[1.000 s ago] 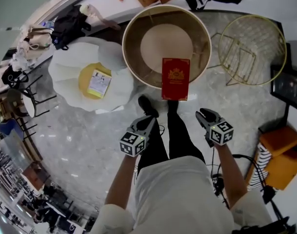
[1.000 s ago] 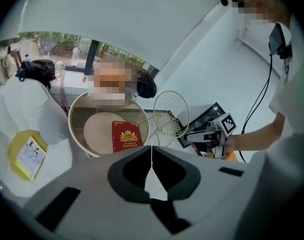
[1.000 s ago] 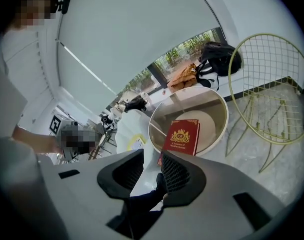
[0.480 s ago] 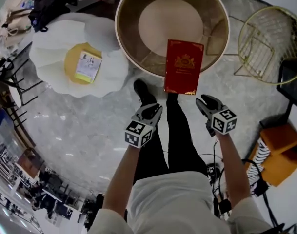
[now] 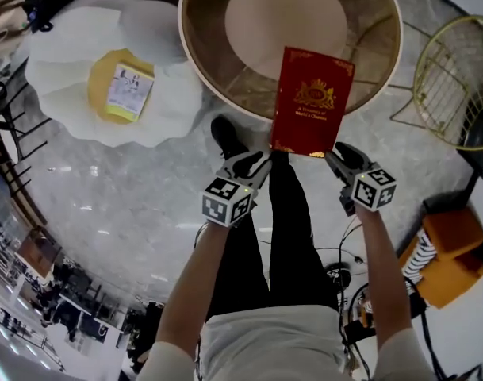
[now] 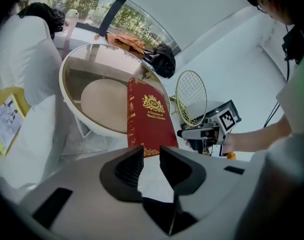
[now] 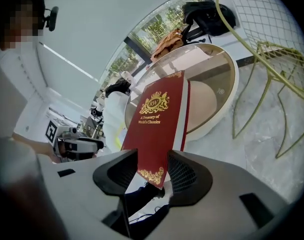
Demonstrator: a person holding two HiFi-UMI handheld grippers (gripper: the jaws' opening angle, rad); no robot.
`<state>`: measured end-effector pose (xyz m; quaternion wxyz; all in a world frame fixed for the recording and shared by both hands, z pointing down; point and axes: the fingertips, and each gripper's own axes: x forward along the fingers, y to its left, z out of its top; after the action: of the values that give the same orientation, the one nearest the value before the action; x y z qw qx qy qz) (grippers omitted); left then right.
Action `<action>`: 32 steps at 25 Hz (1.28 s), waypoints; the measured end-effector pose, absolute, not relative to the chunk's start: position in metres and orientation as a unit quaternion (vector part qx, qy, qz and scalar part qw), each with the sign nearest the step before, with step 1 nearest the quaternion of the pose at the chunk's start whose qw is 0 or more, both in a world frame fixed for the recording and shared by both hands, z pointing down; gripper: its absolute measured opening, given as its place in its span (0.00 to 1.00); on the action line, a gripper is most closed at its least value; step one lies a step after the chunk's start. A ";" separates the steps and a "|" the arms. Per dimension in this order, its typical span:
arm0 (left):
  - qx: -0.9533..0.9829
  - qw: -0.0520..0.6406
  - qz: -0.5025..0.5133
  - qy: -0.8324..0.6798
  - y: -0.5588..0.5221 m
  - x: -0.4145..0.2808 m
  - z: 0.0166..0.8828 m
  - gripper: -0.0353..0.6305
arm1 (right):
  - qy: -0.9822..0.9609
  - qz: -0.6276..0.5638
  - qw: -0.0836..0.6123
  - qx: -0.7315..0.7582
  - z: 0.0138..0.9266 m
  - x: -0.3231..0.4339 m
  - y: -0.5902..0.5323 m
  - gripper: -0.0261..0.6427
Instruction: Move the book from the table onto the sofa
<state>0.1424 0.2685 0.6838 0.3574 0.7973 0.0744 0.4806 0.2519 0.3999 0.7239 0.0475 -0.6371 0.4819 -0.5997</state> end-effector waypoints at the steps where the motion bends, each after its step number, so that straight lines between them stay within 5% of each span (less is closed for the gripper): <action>1: 0.795 0.362 0.481 0.071 0.269 0.144 0.690 0.21 | 0.482 -0.601 0.055 -0.635 0.729 0.252 0.399 0.35; 11: 0.778 0.385 0.494 0.055 0.277 0.162 0.737 0.42 | 0.457 -0.625 0.145 -0.616 0.749 0.261 0.409 0.47; 19: 0.768 0.398 0.495 0.075 0.279 0.171 0.754 0.44 | 0.480 -0.657 0.223 -0.537 0.771 0.240 0.377 0.56; 32: 0.782 0.415 0.458 0.076 0.281 0.172 0.746 0.43 | 0.502 -0.658 0.230 -0.513 0.761 0.234 0.371 0.50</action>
<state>0.1716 0.2815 0.7459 0.4154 0.7821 0.0758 0.4583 0.2343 0.3711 0.7610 0.2297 -0.5126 0.5020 -0.6576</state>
